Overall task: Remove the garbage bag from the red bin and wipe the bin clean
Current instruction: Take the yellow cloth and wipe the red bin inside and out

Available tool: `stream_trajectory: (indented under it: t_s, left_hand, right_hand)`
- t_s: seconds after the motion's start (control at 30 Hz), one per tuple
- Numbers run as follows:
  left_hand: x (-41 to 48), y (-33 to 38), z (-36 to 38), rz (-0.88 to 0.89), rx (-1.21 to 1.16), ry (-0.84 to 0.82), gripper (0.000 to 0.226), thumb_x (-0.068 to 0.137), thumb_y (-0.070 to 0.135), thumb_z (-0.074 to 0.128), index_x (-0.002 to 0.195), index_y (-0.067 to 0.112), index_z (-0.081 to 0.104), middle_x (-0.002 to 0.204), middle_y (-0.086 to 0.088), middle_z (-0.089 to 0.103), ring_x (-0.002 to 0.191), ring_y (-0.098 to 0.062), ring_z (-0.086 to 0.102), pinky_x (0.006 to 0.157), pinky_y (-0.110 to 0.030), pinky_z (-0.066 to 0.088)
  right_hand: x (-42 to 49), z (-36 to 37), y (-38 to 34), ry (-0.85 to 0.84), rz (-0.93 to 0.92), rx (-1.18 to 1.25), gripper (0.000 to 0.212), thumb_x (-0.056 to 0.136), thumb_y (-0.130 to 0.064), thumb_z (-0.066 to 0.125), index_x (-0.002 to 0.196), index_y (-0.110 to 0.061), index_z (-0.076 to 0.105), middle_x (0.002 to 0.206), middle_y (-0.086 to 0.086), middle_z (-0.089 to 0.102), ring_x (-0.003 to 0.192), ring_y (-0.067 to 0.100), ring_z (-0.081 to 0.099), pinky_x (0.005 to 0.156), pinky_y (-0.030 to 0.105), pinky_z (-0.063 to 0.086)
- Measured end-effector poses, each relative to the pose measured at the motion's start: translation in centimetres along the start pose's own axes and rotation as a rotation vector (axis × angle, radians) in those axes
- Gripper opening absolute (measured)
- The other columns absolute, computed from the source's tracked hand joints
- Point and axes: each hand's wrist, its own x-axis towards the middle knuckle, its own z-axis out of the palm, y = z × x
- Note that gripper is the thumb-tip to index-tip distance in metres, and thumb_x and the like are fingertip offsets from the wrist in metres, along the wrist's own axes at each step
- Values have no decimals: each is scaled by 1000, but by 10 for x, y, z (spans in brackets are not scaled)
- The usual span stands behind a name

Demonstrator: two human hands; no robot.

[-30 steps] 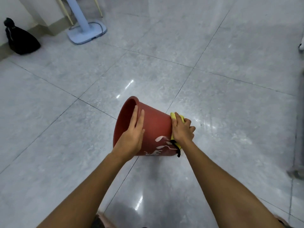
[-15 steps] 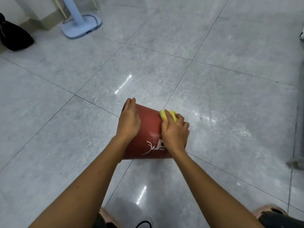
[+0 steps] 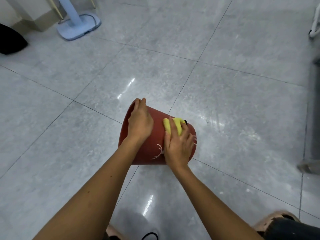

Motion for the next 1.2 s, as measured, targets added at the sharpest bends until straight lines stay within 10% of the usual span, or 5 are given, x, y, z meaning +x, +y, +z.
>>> stream_trajectory:
  t_s: [0.2, 0.47, 0.77, 0.97, 1.2]
  left_hand:
    - [-1, 11, 6, -74, -16, 30, 48, 97, 5, 31, 145, 5, 32, 154, -11, 28, 125, -32, 46, 98, -38, 38]
    - [14, 18, 8, -130, 65, 14, 46, 91, -3, 32, 137, -1, 37, 146, -21, 33, 114, -36, 50, 78, -33, 35]
    - [15, 8, 4, -234, -8, 24, 51, 91, -1, 33, 142, 3, 34, 149, -15, 30, 112, -35, 53, 83, -37, 42]
    - [36, 11, 5, -242, -266, -84, 59, 96, 22, 41, 149, 9, 19, 141, -3, 43, 123, -25, 48, 99, -36, 38]
    - [-17, -40, -8, 341, -91, -238, 67, 98, 32, 41, 151, 36, -1, 153, 9, 28, 127, -1, 37, 105, -23, 36]
  right_hand:
    - [27, -1, 49, -88, 454, 61, 44, 100, -45, 27, 144, -40, 34, 147, 11, 31, 122, 35, 35, 103, 48, 31]
    - [-14, -2, -10, 35, -101, 83, 46, 98, -43, 31, 143, -39, 38, 143, 13, 40, 102, 30, 46, 89, 41, 42]
    - [54, -4, 37, -207, 583, 108, 45, 100, -44, 23, 144, -39, 32, 143, 13, 33, 123, 35, 34, 102, 46, 32]
    - [27, -6, -25, -50, -36, 2, 43, 97, -43, 35, 140, -45, 37, 138, 8, 40, 110, 31, 43, 91, 46, 39]
    - [75, -7, 29, -214, 431, 77, 43, 100, -45, 22, 140, -42, 36, 143, 10, 34, 123, 34, 35, 102, 48, 31]
